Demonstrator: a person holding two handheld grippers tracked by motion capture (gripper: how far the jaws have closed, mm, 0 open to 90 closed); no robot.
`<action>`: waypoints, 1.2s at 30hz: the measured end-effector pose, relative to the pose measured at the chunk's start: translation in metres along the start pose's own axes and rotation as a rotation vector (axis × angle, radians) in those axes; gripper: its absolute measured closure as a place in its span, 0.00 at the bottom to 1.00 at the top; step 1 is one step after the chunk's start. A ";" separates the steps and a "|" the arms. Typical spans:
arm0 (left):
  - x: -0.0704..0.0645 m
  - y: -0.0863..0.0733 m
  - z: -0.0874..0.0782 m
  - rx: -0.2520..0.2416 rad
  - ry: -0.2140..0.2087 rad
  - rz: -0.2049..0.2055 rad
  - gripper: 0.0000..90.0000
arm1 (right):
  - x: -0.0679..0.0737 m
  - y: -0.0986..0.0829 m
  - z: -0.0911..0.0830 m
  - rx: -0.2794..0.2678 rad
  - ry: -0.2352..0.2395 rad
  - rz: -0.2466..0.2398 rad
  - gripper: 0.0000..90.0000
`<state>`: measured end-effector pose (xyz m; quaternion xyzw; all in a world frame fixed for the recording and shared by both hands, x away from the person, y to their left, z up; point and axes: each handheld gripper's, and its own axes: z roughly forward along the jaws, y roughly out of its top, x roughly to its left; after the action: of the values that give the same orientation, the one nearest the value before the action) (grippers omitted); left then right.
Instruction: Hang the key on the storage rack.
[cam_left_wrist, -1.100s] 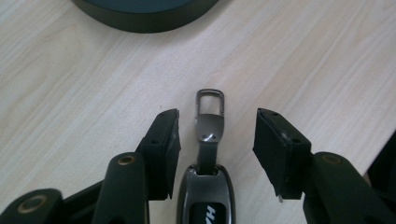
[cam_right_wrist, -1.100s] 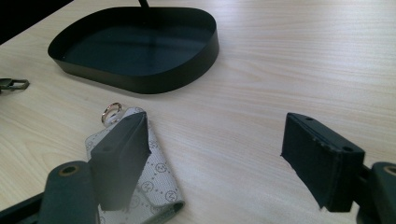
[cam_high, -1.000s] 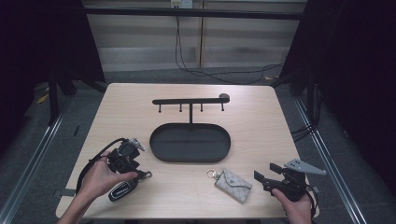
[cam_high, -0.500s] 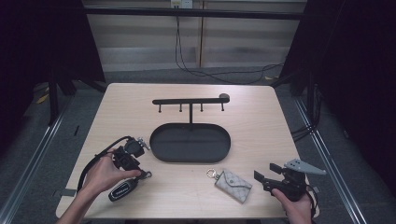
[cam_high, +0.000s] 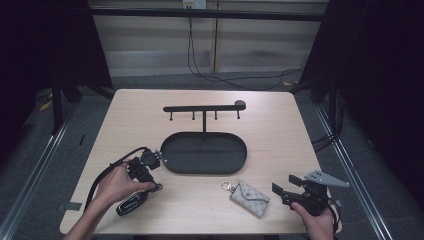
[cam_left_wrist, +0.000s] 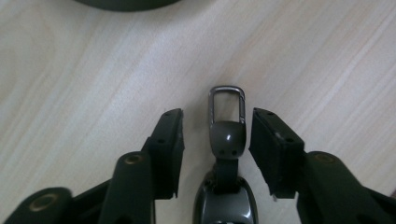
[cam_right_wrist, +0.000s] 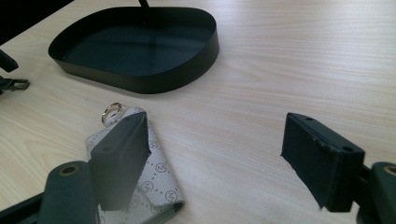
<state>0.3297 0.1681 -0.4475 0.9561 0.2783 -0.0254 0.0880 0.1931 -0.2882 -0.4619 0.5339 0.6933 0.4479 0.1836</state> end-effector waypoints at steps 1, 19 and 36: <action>0.000 0.001 0.001 0.009 -0.001 0.004 0.62 | 0.000 0.000 0.000 -0.001 -0.001 -0.001 0.25; -0.005 0.001 0.016 0.052 -0.022 0.025 0.70 | 0.000 0.000 0.000 -0.001 0.000 -0.001 0.25; -0.008 0.002 0.017 0.072 0.028 0.034 0.78 | 0.000 0.000 0.000 0.001 0.000 -0.002 0.25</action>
<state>0.3236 0.1592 -0.4630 0.9635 0.2622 -0.0207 0.0499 0.1928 -0.2879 -0.4619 0.5333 0.6940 0.4475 0.1836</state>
